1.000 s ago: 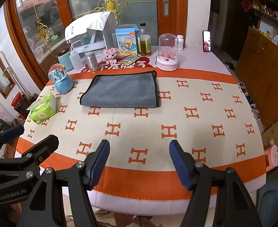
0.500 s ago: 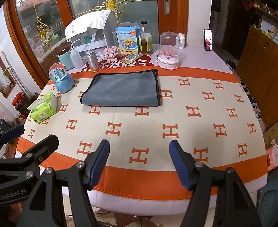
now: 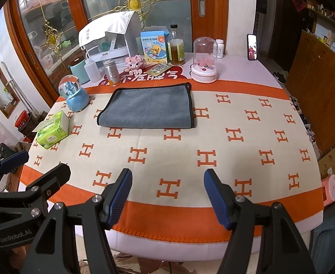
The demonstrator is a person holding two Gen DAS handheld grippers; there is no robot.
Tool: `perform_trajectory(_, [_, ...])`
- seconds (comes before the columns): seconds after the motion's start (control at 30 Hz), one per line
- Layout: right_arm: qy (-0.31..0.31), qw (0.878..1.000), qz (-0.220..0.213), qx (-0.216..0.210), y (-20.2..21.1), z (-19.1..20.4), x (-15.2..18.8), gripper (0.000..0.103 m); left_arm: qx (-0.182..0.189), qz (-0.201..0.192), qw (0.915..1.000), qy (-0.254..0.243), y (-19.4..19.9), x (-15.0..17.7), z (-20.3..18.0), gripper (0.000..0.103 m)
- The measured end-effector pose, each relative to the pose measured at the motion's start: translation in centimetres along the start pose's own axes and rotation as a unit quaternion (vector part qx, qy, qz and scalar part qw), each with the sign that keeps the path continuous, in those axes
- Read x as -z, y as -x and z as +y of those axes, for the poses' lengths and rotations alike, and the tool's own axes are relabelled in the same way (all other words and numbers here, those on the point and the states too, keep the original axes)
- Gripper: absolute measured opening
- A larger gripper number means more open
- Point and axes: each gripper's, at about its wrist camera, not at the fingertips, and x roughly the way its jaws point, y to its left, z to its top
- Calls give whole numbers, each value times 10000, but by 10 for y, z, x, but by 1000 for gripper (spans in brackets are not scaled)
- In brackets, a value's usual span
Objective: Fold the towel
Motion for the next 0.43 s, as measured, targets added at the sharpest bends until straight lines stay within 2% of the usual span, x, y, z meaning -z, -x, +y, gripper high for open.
perform_trajectory(0.43, [-2, 10000, 15, -1, 0, 0, 0, 66, -2, 28, 10000, 3, -1, 0, 1, 102])
